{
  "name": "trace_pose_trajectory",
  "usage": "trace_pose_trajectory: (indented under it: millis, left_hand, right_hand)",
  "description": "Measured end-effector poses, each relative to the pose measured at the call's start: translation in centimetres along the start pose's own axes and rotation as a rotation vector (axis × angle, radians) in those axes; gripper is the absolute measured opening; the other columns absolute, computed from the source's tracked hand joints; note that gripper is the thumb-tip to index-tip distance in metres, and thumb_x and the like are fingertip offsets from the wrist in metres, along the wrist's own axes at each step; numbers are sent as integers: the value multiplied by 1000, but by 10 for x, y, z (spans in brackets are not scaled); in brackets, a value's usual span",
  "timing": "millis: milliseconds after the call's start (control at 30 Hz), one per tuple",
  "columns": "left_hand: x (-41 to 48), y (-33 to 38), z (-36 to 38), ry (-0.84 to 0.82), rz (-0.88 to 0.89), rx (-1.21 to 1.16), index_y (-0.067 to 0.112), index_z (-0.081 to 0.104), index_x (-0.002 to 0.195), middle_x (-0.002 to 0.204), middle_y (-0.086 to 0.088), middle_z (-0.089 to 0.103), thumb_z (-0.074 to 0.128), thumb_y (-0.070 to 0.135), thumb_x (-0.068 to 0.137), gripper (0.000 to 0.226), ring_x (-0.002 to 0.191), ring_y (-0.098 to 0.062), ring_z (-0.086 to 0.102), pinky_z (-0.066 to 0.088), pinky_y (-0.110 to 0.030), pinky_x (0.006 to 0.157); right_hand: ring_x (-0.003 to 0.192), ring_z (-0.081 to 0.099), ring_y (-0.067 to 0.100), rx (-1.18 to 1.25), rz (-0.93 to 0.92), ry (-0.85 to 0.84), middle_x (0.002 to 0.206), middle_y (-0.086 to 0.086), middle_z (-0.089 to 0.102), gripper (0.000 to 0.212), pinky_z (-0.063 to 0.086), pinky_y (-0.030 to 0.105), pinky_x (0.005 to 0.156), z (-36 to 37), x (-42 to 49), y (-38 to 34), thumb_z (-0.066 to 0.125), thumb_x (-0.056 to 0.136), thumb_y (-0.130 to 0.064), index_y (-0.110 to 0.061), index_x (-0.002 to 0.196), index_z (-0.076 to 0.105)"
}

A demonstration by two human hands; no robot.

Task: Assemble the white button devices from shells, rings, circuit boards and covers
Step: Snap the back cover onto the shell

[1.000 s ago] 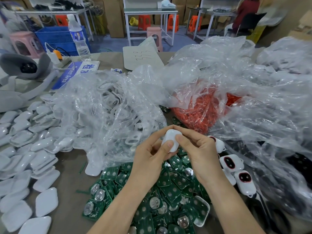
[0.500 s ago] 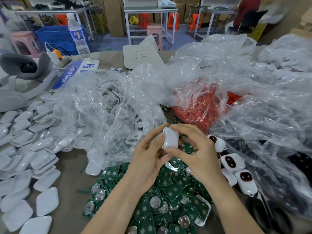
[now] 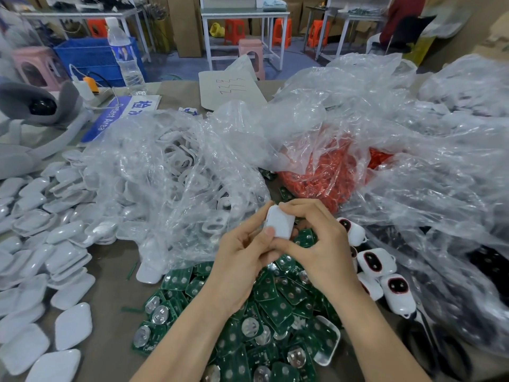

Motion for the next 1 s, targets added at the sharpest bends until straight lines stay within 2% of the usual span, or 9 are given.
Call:
trace_pose_trajectory:
  millis: [267, 433, 567, 633, 700, 733, 800, 867, 1000]
  left_hand:
    - [1, -1, -3, 21, 24, 120, 23, 62, 122, 99, -7, 74, 47, 2, 98, 35, 90, -17, 69, 57, -25, 75]
    - [1, -2, -1, 48, 42, 116, 23, 66, 118, 98, -11, 75, 59, 19, 86, 33, 89, -19, 71, 57, -26, 73]
    - [0, -2, -2, 78, 62, 185, 26, 68, 113, 86, -7, 75, 58, 16, 90, 27, 81, -17, 71, 59, -27, 71]
    - [-1, -1, -2, 119, 98, 242, 26, 68, 106, 81, -10, 74, 60, 21, 89, 20, 78, -22, 72, 61, -30, 69]
    - [-3, 1, -1, 119, 132, 261, 19, 64, 104, 84, -19, 73, 61, 26, 85, 20, 82, -33, 72, 61, -41, 70]
    - [-4, 2, -1, 111, 143, 262, 16, 62, 104, 86, -21, 72, 61, 26, 85, 22, 84, -35, 72, 62, -44, 71]
    - [-4, 4, 1, 97, 163, 265, 14, 60, 102, 88, -18, 73, 59, 24, 85, 20, 84, -31, 72, 61, -38, 67]
    - [-3, 4, 3, 81, 181, 264, 14, 61, 101, 90, -12, 75, 59, 24, 85, 19, 85, -24, 72, 60, -31, 70]
    - [-2, 3, 3, 90, 186, 311, 18, 62, 104, 92, -1, 75, 60, 22, 89, 15, 84, -17, 72, 59, -28, 71]
  right_hand:
    - [103, 60, -1, 121, 86, -48, 115, -18, 61, 48, 51, 20, 87, 2, -2, 3, 75, 67, -40, -19, 109, 64]
    - [102, 60, -1, 34, 45, -52, 115, -15, 62, 43, 49, 17, 86, 2, -4, 4, 83, 71, -25, -18, 109, 64]
    - [102, 60, 0, 12, 0, -42, 114, -13, 62, 42, 49, 16, 86, 2, -4, 5, 84, 71, -19, -17, 107, 64]
    - [103, 60, 2, 10, -51, -80, 112, -8, 63, 40, 48, 17, 86, 3, -4, 4, 84, 70, -18, -14, 106, 66]
    - [105, 59, 3, 32, -67, -124, 112, -5, 63, 39, 47, 17, 87, 4, -5, 3, 84, 70, -16, -16, 105, 67]
    - [106, 61, 6, 95, -28, -146, 112, -5, 64, 38, 48, 20, 88, 4, -6, 2, 83, 71, -14, -21, 105, 66]
    - [101, 65, 13, 348, 130, -171, 109, -4, 68, 34, 53, 27, 84, 2, -5, 2, 76, 77, -8, -25, 105, 67]
    - [92, 68, 11, 510, 238, -108, 99, -2, 73, 30, 53, 20, 76, -1, -3, 2, 72, 80, -8, -22, 106, 67]
    - [84, 69, 4, 522, 289, -46, 90, -8, 75, 25, 51, 12, 70, 0, -3, -1, 68, 75, -22, -16, 99, 69]
Point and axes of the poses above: each hand's wrist, its own x-axis towards the middle knuckle, its own z-axis out of the palm, y = z × x, the point moved 2 cm from there along x, towards the middle knuckle
